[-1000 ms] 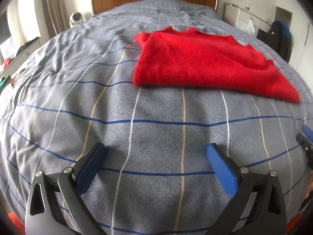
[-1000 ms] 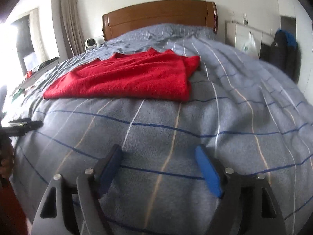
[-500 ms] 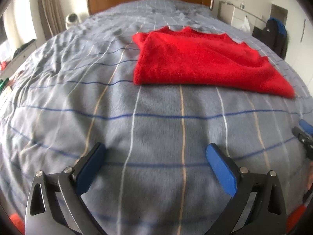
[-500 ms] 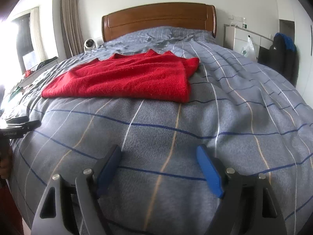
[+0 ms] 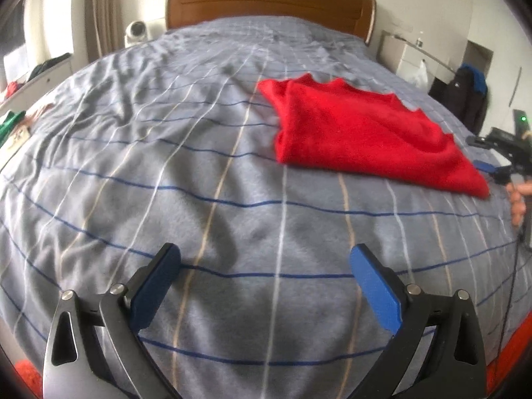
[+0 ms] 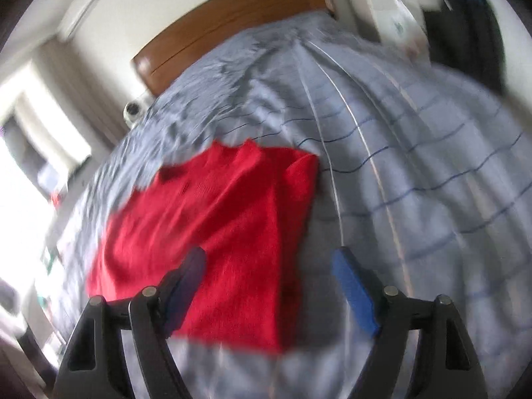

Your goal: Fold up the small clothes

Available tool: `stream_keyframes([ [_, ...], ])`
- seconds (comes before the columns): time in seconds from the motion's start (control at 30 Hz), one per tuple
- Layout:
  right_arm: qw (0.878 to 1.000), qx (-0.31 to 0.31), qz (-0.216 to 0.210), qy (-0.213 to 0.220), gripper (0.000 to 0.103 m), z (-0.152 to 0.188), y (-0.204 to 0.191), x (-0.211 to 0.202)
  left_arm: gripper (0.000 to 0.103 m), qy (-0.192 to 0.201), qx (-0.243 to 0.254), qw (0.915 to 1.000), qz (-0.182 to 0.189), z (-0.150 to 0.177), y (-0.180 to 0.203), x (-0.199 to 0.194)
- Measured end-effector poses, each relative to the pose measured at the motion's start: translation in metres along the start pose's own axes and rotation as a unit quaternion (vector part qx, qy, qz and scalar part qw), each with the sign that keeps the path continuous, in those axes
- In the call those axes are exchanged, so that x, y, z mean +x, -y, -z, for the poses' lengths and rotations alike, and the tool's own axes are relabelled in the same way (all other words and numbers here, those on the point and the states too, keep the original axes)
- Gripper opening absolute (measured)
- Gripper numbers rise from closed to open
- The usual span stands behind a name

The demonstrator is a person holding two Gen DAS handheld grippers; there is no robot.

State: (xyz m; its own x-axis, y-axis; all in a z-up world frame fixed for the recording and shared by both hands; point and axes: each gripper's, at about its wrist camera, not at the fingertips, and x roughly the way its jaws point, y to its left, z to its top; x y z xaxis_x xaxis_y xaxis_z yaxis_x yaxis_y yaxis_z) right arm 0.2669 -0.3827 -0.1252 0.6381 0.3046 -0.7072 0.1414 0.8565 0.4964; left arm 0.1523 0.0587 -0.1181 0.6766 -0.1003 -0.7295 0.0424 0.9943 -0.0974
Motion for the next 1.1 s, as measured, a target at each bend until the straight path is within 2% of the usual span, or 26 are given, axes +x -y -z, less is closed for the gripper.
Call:
stream_keyframes([
  [0.07, 0.999, 0.031, -0.012, -0.015, 0.07, -0.004, 0.004, 0.022, 0.102, -0.002, 0.003, 1.0, -0.003, 0.001, -0.003, 0.002],
  [0.1, 0.999, 0.034, -0.017, -0.029, 0.066, -0.003, 0.002, 0.031, 0.102, -0.002, 0.006, 1.0, -0.006, 0.002, -0.004, 0.003],
  [0.13, 0.998, 0.031, -0.021, -0.048, 0.047, -0.001, -0.001, 0.041, 0.102, -0.001, 0.009, 0.9999, -0.01, 0.002, -0.006, 0.003],
  [0.2, 0.997, -0.006, 0.015, -0.072, 0.011, 0.002, -0.017, 0.051, 0.102, 0.004, 0.012, 0.9997, -0.02, 0.001, -0.012, 0.002],
  [0.27, 0.997, -0.016, 0.025, -0.069, 0.011, -0.001, -0.03, 0.045, 0.102, 0.012, 0.002, 0.9994, -0.031, -0.003, -0.023, -0.001],
  [0.37, 0.999, -0.004, -0.023, -0.049, 0.01, -0.016, -0.061, 0.019, 0.102, 0.023, -0.026, 0.9983, -0.046, -0.009, -0.047, -0.003],
  [0.47, 0.997, -0.037, -0.062, -0.037, 0.01, -0.027, -0.118, 0.003, 0.102, 0.027, -0.064, 0.9965, -0.046, -0.014, -0.071, -0.002],
  [0.53, 0.994, -0.061, -0.081, -0.041, 0.01, -0.029, -0.163, 0.006, 0.102, 0.025, -0.088, 0.9945, -0.05, -0.015, -0.086, 0.0],
  [0.67, 0.987, -0.113, -0.088, -0.065, 0.01, -0.01, -0.239, 0.043, 0.102, 0.019, -0.136, 0.9898, -0.037, -0.011, -0.11, 0.0],
  [0.73, 0.984, -0.134, -0.081, -0.08, 0.01, 0.006, -0.264, 0.065, 0.102, 0.021, -0.14, 0.9893, -0.036, -0.01, -0.112, -0.001],
  [0.87, 0.972, -0.212, -0.032, -0.098, 0.01, 0.043, -0.307, 0.114, 0.102, 0.019, -0.123, 0.9912, -0.045, -0.01, -0.109, 0.002],
  [0.93, 0.965, -0.237, -0.027, -0.111, 0.021, 0.058, -0.314, 0.126, 0.102, 0.017, -0.117, 0.9918, -0.048, -0.01, -0.108, 0.004],
  [0.97, 0.962, -0.231, -0.051, -0.133, 0.029, 0.065, -0.316, 0.132, 0.102, 0.017, -0.116, 0.9919, -0.048, -0.011, -0.109, 0.004],
  [1.0, 0.962, -0.221, -0.073, -0.143, 0.046, 0.067, -0.316, 0.13, 0.102, 0.017, -0.117, 0.9918, -0.047, -0.011, -0.109, 0.004],
  [1.03, 0.962, -0.212, -0.094, -0.143, 0.055, 0.065, -0.315, 0.123, 0.102, 0.017, -0.119, 0.9917, -0.047, -0.011, -0.109, 0.004],
  [1.1, 0.961, -0.189, -0.158, -0.129, 0.056, 0.055, -0.313, 0.098, 0.102, 0.017, -0.128, 0.9908, -0.041, -0.011, -0.111, 0.003],
])
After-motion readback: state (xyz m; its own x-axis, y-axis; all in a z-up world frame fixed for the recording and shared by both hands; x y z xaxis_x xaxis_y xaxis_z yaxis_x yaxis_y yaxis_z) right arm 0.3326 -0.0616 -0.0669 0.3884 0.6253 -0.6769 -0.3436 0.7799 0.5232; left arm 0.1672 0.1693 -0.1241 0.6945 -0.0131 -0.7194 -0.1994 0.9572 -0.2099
